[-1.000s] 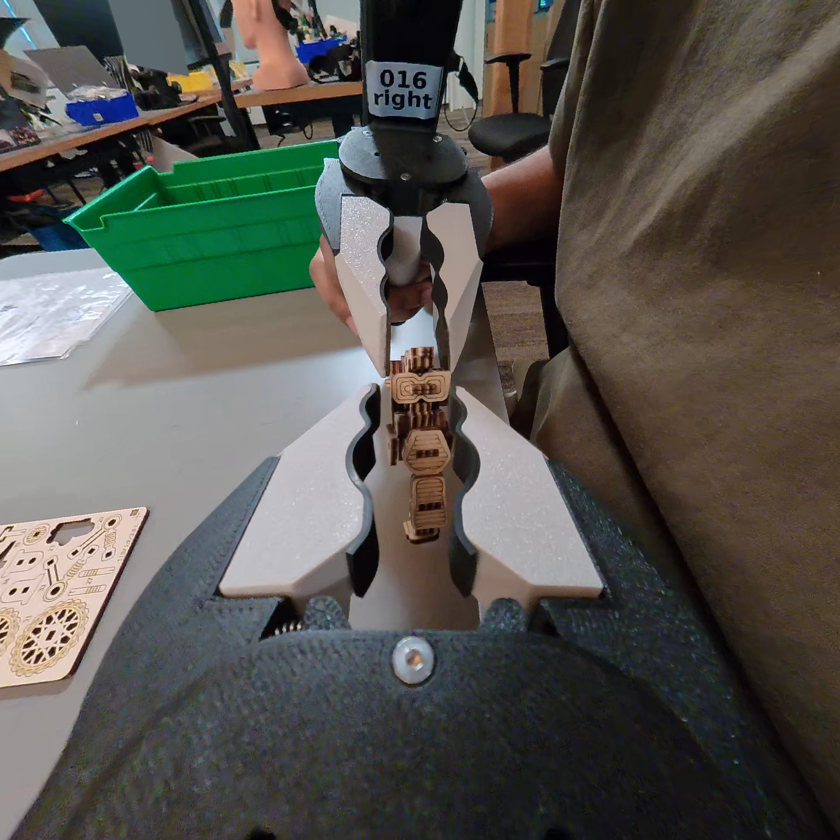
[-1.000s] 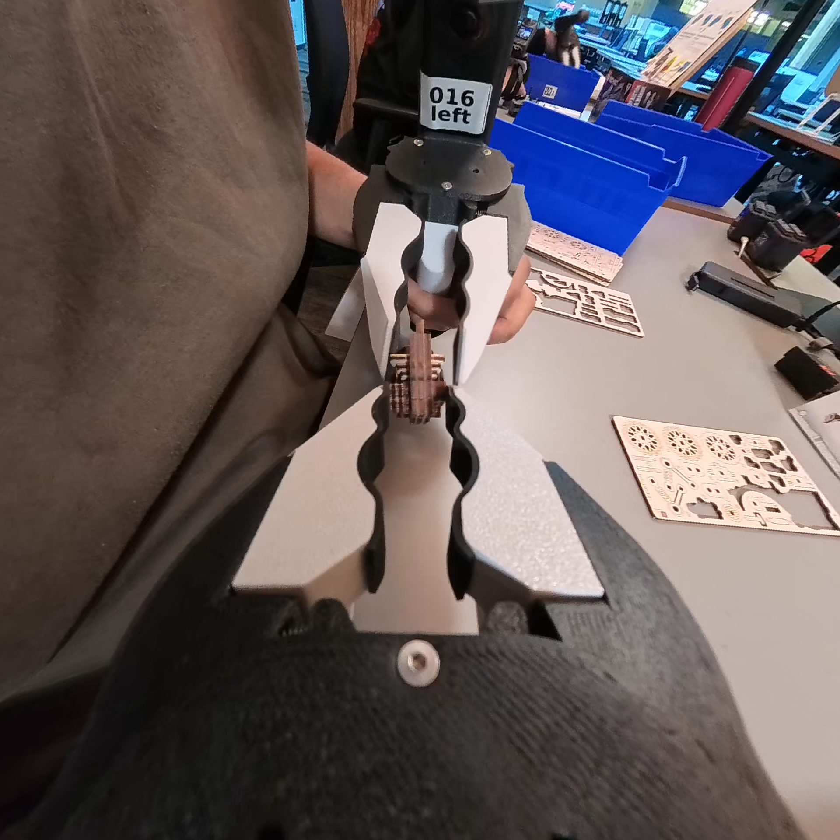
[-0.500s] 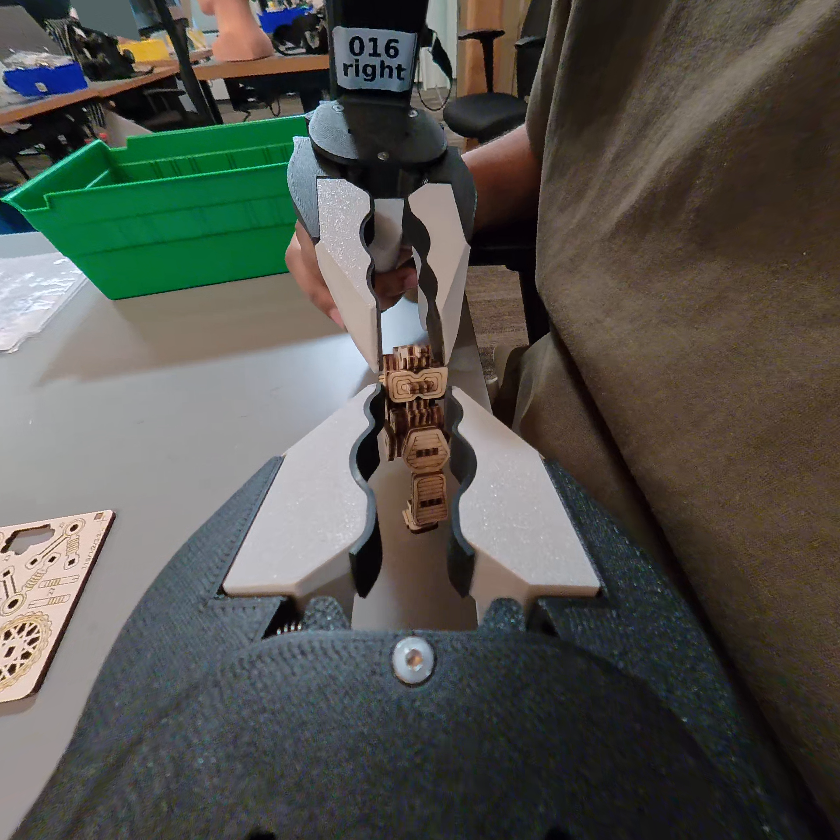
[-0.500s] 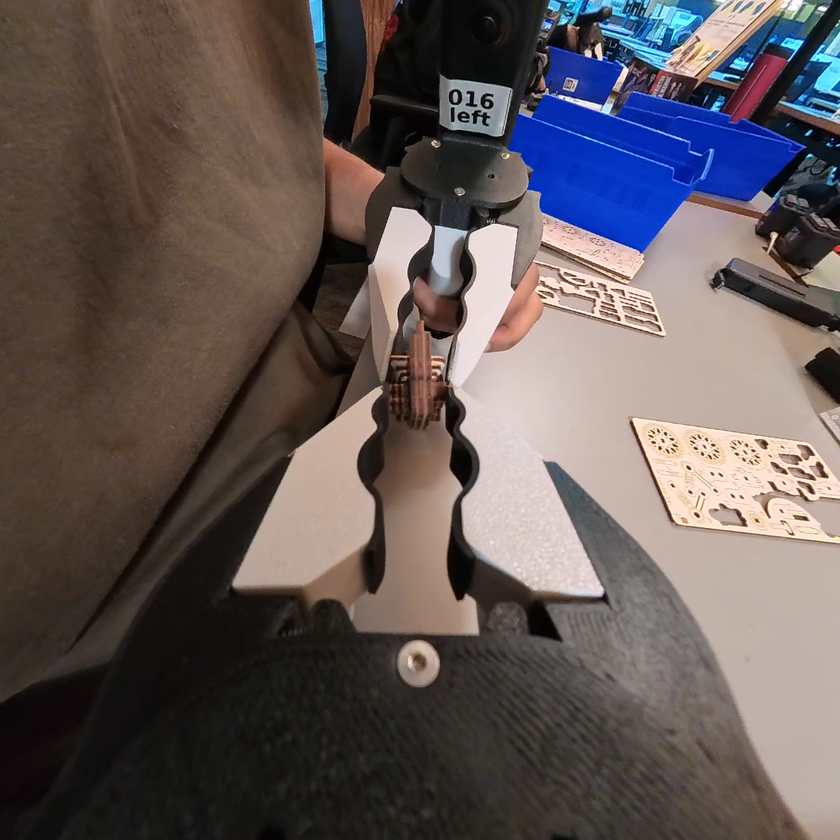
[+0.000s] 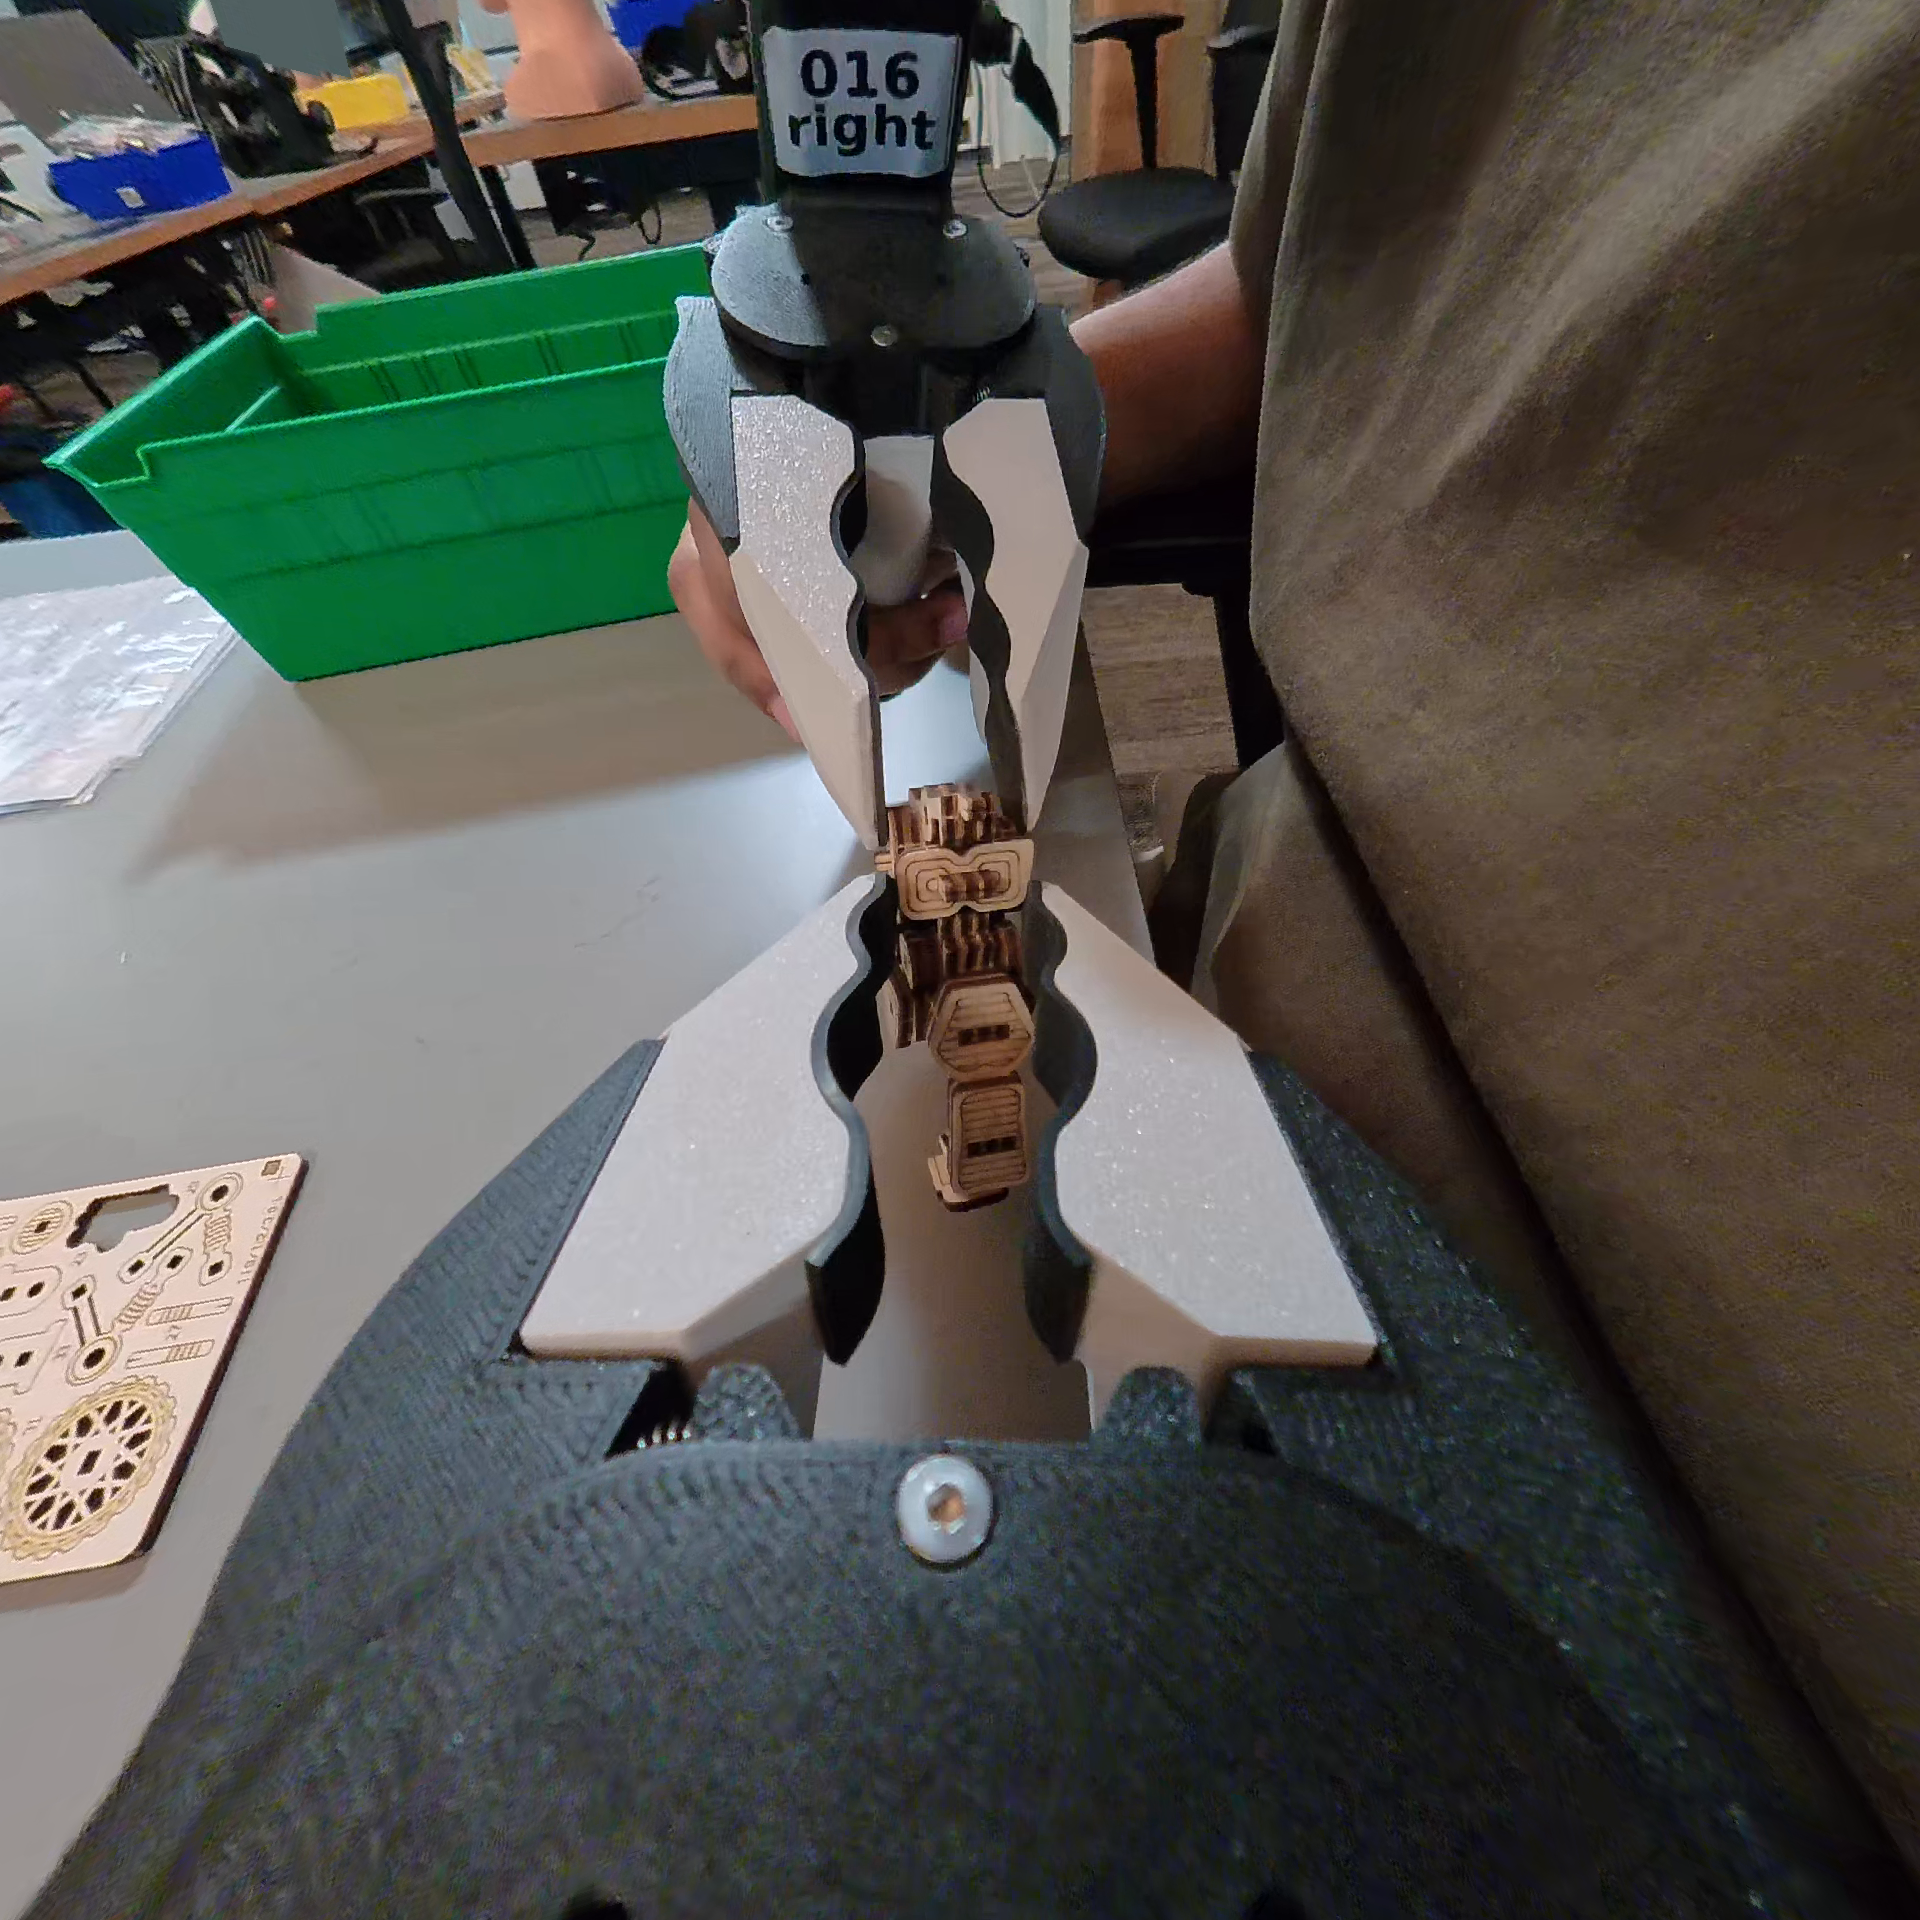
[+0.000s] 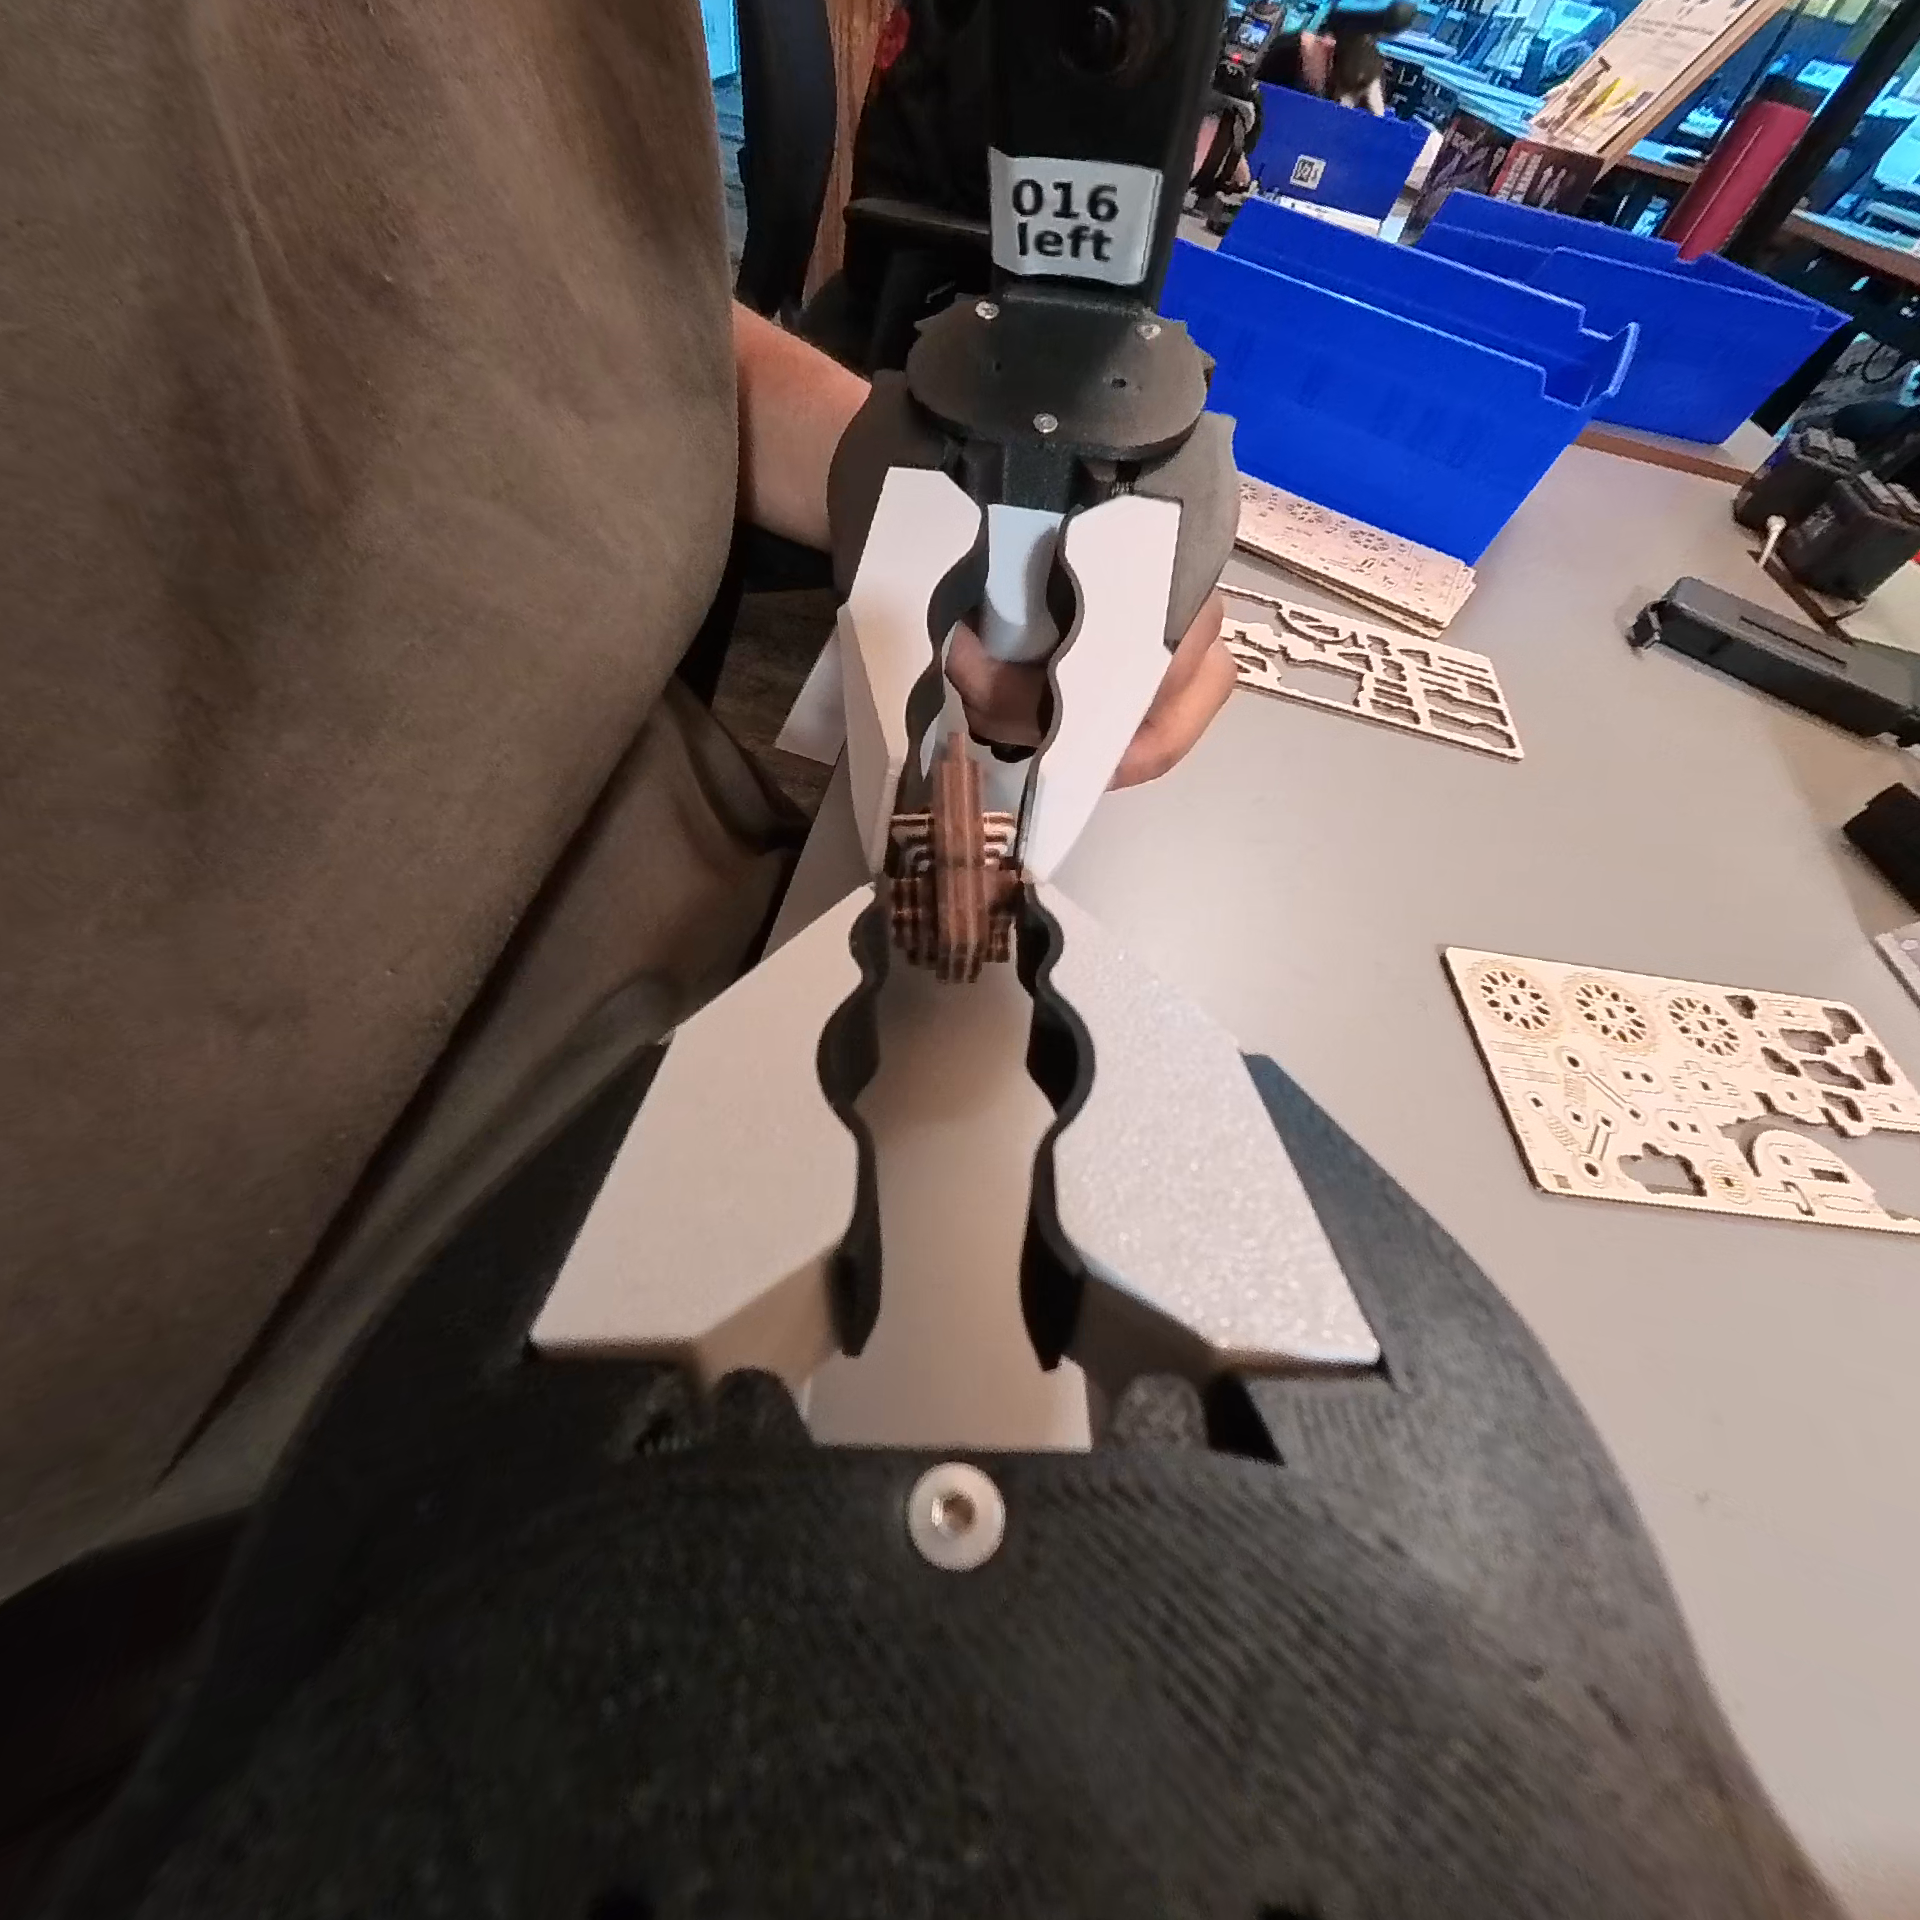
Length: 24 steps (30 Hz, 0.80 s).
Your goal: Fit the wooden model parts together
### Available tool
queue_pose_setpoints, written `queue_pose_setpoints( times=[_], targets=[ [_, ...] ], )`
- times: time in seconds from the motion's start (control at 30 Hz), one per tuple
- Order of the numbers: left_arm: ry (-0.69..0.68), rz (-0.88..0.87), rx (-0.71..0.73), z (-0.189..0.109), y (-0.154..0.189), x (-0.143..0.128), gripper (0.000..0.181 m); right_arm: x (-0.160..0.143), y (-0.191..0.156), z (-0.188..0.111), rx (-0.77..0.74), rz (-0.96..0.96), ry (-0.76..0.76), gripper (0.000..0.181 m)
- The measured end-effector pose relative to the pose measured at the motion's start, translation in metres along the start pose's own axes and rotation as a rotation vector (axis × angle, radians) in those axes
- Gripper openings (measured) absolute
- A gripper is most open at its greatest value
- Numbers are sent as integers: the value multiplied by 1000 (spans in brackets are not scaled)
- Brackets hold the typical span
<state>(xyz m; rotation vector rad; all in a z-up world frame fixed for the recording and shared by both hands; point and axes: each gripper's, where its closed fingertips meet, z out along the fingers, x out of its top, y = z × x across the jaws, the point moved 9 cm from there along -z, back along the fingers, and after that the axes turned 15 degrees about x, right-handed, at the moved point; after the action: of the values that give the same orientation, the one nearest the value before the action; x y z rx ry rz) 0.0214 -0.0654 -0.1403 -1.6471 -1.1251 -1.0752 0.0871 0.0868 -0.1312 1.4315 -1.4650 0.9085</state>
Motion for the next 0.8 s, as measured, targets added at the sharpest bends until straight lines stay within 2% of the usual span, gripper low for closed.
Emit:
queue_pose_setpoints(
  times=[0.3, 0.47, 0.8],
  targets=[
    [-6, 19, 46, 0, -1, 0, 22, -2, 4, -3, -30, 15, 14, 22],
    [-12, -13, 113, -5, -13, -4, 38, -4, 10, -10, -55, 55, 55, 22],
    [-26, -64, 129, -10, -22, -12, 35, -3, 20, -26, -79, 136, 202, 22]
  ],
)
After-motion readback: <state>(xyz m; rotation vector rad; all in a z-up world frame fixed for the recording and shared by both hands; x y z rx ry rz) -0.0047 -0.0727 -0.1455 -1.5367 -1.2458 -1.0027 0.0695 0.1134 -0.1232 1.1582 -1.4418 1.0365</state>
